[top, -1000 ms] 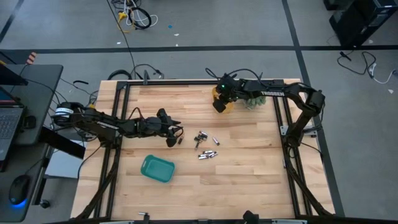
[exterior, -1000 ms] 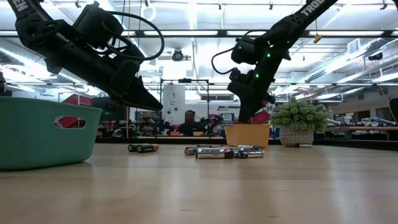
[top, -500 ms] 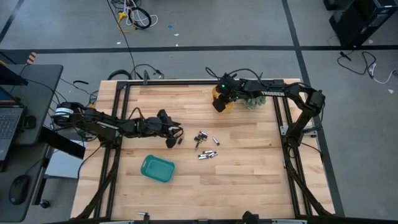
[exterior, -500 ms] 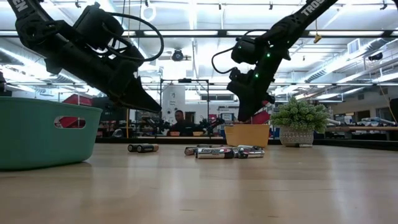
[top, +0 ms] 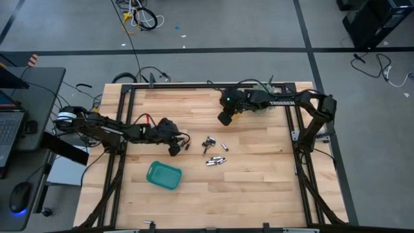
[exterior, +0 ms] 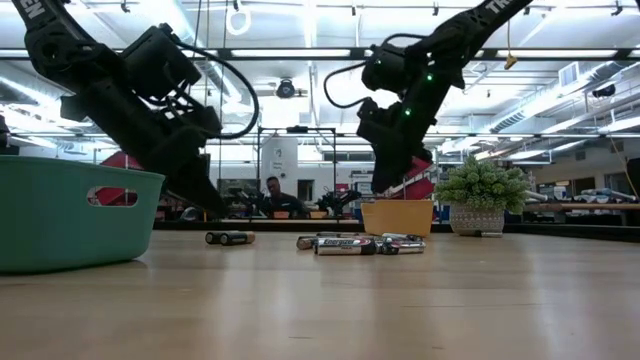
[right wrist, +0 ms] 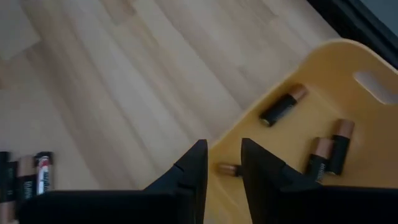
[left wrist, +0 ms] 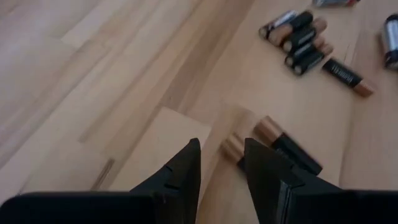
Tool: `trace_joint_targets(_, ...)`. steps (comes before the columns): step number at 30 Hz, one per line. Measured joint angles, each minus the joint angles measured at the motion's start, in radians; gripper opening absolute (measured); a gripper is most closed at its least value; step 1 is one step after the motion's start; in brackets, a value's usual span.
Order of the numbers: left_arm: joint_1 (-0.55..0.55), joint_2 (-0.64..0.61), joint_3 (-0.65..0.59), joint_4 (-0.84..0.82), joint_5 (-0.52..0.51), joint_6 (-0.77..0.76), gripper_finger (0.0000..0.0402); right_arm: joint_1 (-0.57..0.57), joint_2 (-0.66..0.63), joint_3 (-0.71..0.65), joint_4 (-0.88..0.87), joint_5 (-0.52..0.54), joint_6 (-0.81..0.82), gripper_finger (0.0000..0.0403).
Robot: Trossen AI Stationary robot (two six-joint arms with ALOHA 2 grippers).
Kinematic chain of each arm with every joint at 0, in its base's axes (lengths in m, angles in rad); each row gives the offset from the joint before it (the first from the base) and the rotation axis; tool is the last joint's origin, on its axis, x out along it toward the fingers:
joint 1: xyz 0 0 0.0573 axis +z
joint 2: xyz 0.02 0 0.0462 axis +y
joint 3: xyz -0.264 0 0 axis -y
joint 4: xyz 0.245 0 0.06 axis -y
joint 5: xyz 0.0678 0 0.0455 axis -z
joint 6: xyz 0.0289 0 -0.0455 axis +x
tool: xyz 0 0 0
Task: Sort batteries
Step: Put the black battery into the yellow bin
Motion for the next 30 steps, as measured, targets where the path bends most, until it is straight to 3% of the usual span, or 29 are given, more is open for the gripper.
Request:
trace_joint_targets(10, 0.000, 0.000, 0.000, -0.012, 0.079, 0.000, 0.0123, 0.108, -0.001, 0.000, 0.052, 0.068, 0.002, 0.0080)
trace_joint_targets(22, 0.000, 0.000, 0.000, -0.035, 0.079, 0.000, 0.0208, 0.170, -0.001, 0.000, 0.086, 0.072, 0.028, 0.0078)
trace_joint_targets(30, -0.018, 0.000, 0.000, -0.035, 0.085, 0.068, 0.0218, 0.195, -0.001, 0.000, 0.093, 0.124, 0.028, 0.0078)
